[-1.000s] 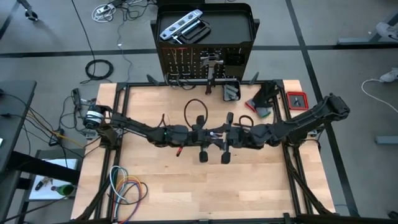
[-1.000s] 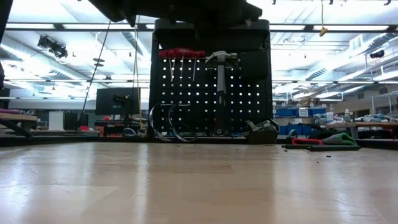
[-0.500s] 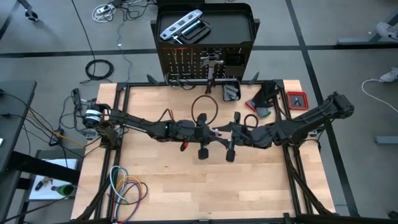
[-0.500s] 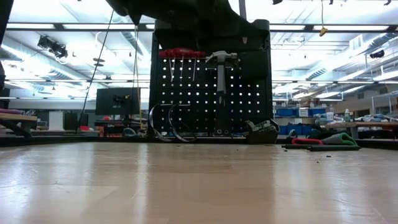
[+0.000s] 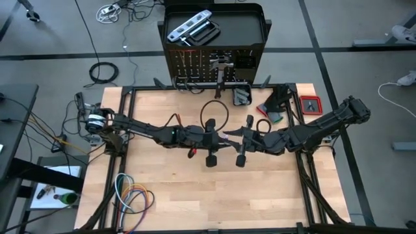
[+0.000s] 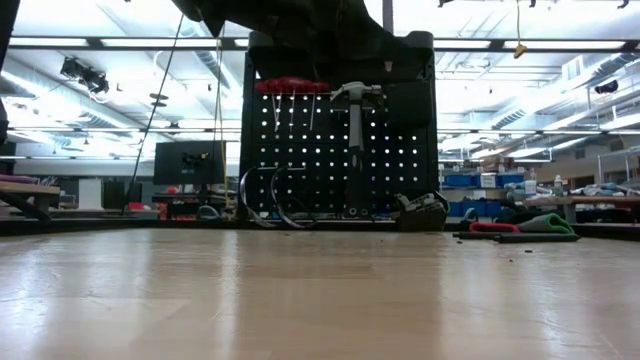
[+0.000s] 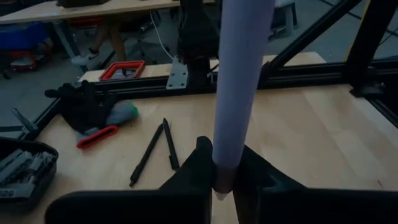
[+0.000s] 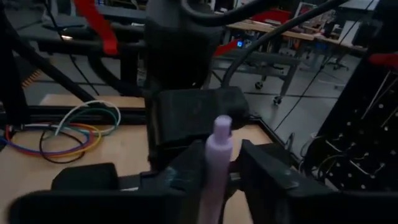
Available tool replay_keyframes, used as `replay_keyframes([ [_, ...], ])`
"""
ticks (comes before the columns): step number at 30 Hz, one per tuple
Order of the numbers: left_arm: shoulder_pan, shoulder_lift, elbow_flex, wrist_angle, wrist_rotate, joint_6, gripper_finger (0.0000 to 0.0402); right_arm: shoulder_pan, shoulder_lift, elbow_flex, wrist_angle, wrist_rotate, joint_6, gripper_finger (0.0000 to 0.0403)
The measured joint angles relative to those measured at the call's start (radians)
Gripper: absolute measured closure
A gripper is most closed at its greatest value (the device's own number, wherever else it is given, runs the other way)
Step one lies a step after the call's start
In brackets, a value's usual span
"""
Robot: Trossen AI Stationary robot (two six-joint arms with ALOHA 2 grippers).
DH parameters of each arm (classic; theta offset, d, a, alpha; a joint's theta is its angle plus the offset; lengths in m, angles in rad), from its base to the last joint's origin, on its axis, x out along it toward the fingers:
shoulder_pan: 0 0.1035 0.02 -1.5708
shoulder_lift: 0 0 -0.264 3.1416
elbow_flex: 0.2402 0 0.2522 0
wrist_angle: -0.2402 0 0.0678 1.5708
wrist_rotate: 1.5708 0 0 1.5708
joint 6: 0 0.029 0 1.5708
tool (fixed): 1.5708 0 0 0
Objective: Hang tools onto peg board
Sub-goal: Put the purple pen into the top basket of the peg board
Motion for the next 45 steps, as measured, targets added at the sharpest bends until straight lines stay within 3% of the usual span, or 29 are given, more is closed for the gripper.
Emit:
replay_keyframes([
  [3, 0.001, -0.004, 0.0, -0.005, 0.001, 0.005, 0.0365, 0.006, 0.0, 0.0, -0.008, -0.001, -0.012, 0.0349],
  [9, 0.0, -0.005, 0.0, 0.0, -0.008, 0.007, 0.0354, 0.006, 0.0, 0.002, -0.016, 0.001, -0.01, 0.0355],
  [14, -0.01, -0.009, 0.0, -0.004, -0.054, 0.053, 0.028, 0.005, -0.005, 0.002, -0.033, 0.005, -0.012, 0.0355],
  [20, -0.009, -0.1, -0.001, -0.122, -0.285, 0.055, 0.0193, 0.002, -0.076, 0.0, -0.178, 0.165, 0.067, 0.0355],
  [24, -0.011, -0.15, -0.035, -0.047, -0.26, 0.063, 0.0178, -0.032, -0.134, 0.0, -0.215, 0.299, 0.048, 0.0355],
  [28, -0.018, -0.148, -0.133, 0.155, -0.185, 0.098, 0.0181, -0.115, -0.173, 0.0, -0.18, 0.339, -0.134, 0.0355],
  [33, -0.001, -0.13, -0.25, 0.408, -0.123, 0.039, 0.0184, -0.214, -0.168, -0.001, -0.046, 0.219, -0.463, 0.0355],
  [40, 0.04, -0.13, -0.274, 0.428, -0.07, -0.052, 0.0184, -0.378, -0.161, -0.037, 0.268, -0.002, -0.95, 0.0355],
  [45, 0.045, -0.127, -0.274, 0.404, -0.058, -0.048, 0.0185, -0.523, -0.159, -0.037, 0.267, -0.076, -1.013, 0.0355],
])
